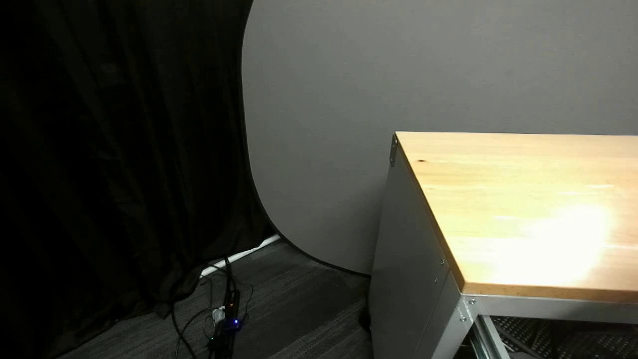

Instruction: Put the screwdriver into the drawer and close it.

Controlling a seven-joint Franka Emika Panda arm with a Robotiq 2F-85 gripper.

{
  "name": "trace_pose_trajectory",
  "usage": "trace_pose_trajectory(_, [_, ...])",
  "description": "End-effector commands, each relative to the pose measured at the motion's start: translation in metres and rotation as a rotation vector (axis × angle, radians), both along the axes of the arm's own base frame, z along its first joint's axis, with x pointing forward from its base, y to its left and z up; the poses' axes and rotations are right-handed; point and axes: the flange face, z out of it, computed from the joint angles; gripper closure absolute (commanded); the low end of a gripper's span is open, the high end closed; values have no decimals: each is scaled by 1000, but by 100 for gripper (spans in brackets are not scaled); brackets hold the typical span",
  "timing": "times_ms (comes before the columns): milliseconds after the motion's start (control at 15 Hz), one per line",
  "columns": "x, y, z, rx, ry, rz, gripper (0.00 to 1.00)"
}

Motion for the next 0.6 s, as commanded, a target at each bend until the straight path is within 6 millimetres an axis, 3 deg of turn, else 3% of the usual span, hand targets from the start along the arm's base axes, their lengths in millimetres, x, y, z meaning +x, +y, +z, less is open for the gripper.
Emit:
trace_pose_trajectory(0, [7,-16,14,-23,-13,-10,0])
trace_pose_trajectory(333, [4,-81,28,-105,-14,-138,0])
trace_pose_trajectory(533, [-8,-123,32,-183,-23,-234,0])
